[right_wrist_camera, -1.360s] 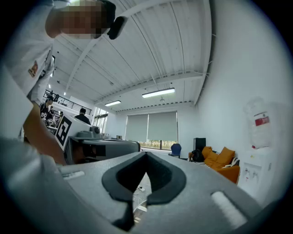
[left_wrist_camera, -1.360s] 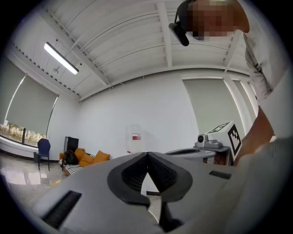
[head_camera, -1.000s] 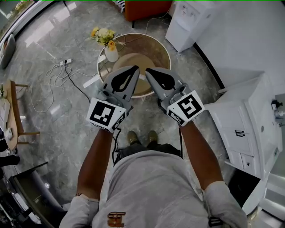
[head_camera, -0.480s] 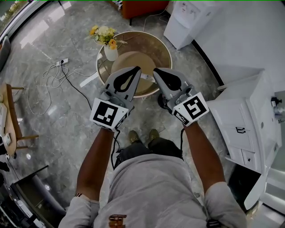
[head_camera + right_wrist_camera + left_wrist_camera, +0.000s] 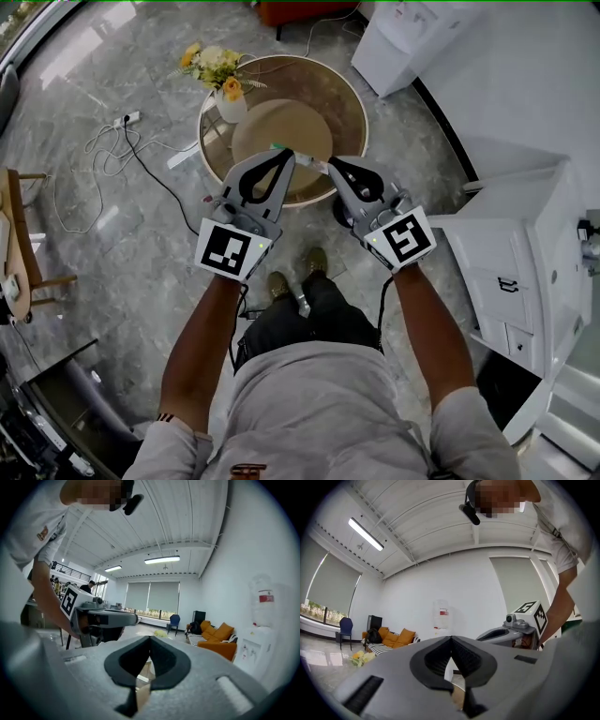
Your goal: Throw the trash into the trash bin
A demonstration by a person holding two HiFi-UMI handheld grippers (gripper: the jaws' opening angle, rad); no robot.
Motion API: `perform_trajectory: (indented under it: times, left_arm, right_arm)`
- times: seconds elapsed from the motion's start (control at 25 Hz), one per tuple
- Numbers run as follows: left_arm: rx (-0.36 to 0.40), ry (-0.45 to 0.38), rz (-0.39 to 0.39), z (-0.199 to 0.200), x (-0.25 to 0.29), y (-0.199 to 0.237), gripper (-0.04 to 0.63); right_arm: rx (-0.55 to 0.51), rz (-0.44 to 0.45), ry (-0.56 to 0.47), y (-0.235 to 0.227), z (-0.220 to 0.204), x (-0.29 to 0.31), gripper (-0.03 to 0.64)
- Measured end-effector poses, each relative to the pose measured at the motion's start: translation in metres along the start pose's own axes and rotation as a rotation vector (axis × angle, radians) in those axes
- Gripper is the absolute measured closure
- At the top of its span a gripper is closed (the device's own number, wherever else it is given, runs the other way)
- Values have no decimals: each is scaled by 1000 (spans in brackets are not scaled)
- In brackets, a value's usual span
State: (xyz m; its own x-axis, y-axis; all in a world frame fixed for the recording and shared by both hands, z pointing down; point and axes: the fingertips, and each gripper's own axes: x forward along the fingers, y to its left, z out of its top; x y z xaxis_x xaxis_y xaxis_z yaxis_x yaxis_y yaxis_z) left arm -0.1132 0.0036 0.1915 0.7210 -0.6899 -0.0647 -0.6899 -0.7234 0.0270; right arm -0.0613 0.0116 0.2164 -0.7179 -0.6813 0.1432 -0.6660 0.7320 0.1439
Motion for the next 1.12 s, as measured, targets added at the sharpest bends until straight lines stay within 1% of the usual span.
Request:
perform_trajectory:
  times: [0.28, 0.6, 0.72, 0.88, 1.12]
  left_arm:
    - [-5, 69, 61, -47, 30, 8, 595]
    - [-1, 129, 130, -91, 55, 11, 595]
    - [3, 147, 139, -105, 59, 14, 595]
    - [2, 166, 137, -127, 64, 18, 595]
    - [-32, 200, 122, -169, 72, 25, 595]
  right_arm:
    - [-9, 61, 81, -28, -58, 10, 615]
    - [-16, 138, 118, -51, -111, 17, 615]
    - [-18, 151, 123, -54, -130, 23, 615]
    - [-34, 166, 163, -54, -150, 32, 615]
    - [-27, 153, 210, -59, -192, 46, 615]
